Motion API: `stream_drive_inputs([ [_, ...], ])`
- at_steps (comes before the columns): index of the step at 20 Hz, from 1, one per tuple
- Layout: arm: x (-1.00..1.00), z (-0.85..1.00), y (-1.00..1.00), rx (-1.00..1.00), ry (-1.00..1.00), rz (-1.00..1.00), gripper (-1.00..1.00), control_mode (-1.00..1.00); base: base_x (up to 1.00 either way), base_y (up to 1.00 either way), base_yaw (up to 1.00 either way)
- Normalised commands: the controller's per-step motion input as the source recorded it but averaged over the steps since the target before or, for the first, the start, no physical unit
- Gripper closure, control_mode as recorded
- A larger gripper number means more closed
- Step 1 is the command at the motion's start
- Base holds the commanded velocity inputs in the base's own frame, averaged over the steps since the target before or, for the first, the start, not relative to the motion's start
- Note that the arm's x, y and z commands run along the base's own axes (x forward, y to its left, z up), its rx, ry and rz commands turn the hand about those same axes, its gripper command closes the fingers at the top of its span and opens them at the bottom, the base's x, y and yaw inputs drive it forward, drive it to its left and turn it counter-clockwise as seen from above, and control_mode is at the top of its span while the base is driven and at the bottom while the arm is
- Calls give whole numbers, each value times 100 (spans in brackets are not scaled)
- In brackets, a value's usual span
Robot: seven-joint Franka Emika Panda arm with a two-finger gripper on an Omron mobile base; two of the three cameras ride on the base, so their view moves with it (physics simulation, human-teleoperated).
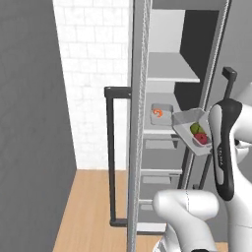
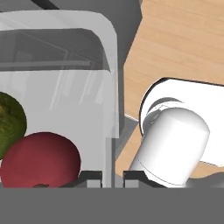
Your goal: Take the meat container that has the shrimp and place it on the second highest rack of the freezer. Then take the vegetable container that has the tomato and lime and place it on the highest rack of the freezer.
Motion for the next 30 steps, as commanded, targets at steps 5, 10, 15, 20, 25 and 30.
stream_drive_inputs([
  [5,0,0,0,0,0,0,100,100,36,23,-9],
  [10,0,0,0,0,0,0,100,100,26,17,-13],
  [15,0,0,0,0,0,0,100,100,9,11,-10],
  [20,0,7,11,0,-9,-2,100,-100,0,14,-5],
  [25,0,47,6,0,-37,0,100,-100,0,0,0],
  [30,3,63,0,0,-41,1,100,-100,0,0,0],
])
